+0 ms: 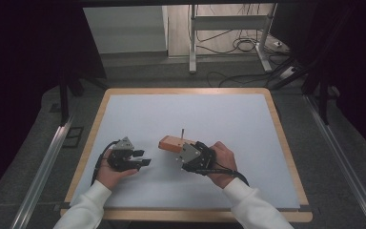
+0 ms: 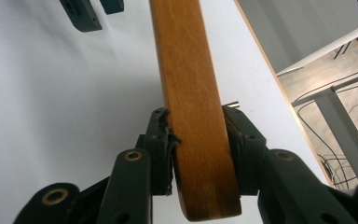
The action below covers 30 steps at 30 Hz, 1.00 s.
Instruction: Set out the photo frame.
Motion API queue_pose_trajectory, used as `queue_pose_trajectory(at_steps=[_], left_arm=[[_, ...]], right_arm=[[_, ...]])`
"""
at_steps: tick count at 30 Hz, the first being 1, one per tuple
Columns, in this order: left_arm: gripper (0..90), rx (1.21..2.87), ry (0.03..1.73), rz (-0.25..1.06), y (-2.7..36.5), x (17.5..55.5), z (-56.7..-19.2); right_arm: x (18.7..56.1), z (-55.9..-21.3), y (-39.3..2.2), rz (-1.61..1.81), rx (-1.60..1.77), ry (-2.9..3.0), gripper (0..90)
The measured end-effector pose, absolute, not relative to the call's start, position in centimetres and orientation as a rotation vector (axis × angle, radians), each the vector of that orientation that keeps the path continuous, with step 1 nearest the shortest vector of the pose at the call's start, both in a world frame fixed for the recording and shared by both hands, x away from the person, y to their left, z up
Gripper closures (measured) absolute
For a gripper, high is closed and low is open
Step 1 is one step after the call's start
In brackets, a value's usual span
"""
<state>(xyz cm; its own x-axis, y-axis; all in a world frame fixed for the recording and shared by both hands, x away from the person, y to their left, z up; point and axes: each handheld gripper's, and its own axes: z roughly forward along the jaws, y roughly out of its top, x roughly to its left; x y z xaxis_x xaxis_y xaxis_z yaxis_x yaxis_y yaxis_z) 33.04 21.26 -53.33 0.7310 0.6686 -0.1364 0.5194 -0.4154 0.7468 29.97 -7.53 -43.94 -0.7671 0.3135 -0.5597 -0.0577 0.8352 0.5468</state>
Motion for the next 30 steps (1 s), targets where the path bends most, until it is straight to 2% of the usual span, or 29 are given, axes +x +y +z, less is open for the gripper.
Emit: queue_pose_trajectory(at_steps=[14,22,30], left_arm=[[47.0,2.105,0.896,0.231,21.1,33.1,-53.4],[46.5,2.095,0.895,0.243,21.2,33.1,-53.2],[42.0,2.064,0.900,0.264,21.2,32.8,-52.8]], right_arm=[[27.4,-41.4,-9.0,0.814,0.129,2.476,68.8],[28.7,-41.1,-9.0,0.865,0.209,2.459,65.8],[30.7,-40.7,-9.7,0.913,0.319,2.415,62.6]])
